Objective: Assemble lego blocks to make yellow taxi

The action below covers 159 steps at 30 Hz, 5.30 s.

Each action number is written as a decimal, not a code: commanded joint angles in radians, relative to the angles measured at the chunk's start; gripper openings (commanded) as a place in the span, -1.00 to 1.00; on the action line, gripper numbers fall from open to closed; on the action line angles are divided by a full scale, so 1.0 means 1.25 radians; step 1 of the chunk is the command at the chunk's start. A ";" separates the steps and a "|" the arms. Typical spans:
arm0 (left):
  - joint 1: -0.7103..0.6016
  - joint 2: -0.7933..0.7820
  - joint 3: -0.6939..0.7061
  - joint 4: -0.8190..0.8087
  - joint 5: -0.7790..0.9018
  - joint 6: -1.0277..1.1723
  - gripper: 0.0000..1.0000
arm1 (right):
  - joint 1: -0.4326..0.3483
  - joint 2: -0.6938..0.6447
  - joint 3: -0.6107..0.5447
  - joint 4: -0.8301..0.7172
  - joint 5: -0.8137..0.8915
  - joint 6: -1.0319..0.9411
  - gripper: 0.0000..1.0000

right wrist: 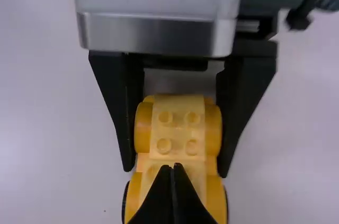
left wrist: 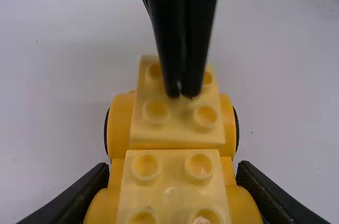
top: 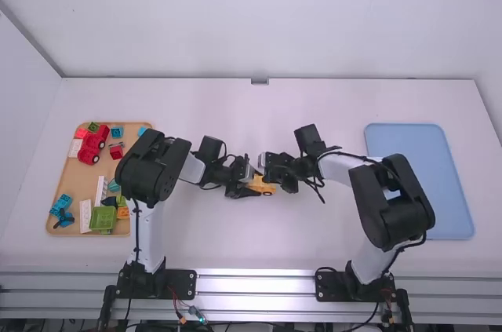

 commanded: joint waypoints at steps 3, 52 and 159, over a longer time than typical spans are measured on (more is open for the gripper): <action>0.004 0.007 -0.004 -0.013 -0.041 -0.019 -0.28 | 0.001 0.033 0.001 0.002 0.057 0.040 -1.00; 0.024 -0.125 -0.003 -0.085 -0.172 -0.067 0.99 | -0.175 -0.233 -0.166 0.127 -0.053 0.147 0.97; 0.696 -0.537 -0.062 -0.922 -0.890 -1.533 0.09 | -0.117 -0.233 -0.166 0.356 -0.033 0.346 0.97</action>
